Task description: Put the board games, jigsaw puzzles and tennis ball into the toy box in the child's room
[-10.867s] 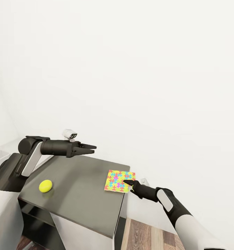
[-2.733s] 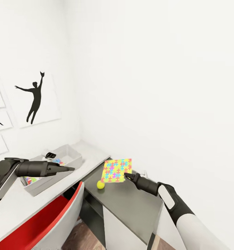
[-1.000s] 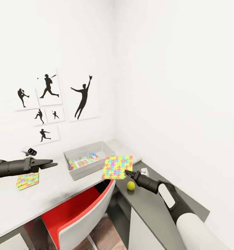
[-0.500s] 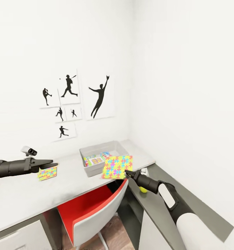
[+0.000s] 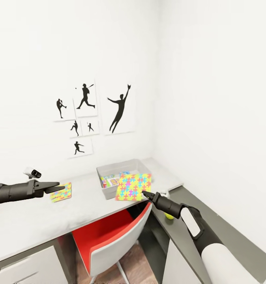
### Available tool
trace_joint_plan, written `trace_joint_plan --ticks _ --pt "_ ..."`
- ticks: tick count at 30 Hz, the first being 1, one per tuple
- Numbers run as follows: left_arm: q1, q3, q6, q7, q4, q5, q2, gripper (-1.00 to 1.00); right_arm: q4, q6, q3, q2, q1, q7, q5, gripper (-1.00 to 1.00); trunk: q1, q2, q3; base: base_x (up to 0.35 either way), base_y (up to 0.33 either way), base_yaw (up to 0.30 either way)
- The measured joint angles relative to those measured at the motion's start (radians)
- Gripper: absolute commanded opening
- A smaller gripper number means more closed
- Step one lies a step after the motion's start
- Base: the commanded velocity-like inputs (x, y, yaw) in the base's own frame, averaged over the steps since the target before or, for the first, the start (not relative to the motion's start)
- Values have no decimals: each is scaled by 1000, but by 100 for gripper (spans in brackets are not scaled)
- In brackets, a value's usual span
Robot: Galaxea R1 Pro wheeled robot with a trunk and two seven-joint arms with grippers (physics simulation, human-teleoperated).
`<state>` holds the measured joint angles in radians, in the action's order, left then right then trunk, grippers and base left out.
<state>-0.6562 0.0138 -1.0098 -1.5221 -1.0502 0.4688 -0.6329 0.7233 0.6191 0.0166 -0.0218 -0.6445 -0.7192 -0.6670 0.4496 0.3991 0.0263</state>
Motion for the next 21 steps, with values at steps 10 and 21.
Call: trace_joint_plan --ticks 10,21 --pt "0 0 1 0 0 -1 -1 100 1 0 0 0 1 -2 -1 -100 0 0 -13 9 243 0" --pt "0 0 3 5 2 -1 -1 100 2 0 0 0 2 -4 -3 -100 0 0 -13 182 239 0"
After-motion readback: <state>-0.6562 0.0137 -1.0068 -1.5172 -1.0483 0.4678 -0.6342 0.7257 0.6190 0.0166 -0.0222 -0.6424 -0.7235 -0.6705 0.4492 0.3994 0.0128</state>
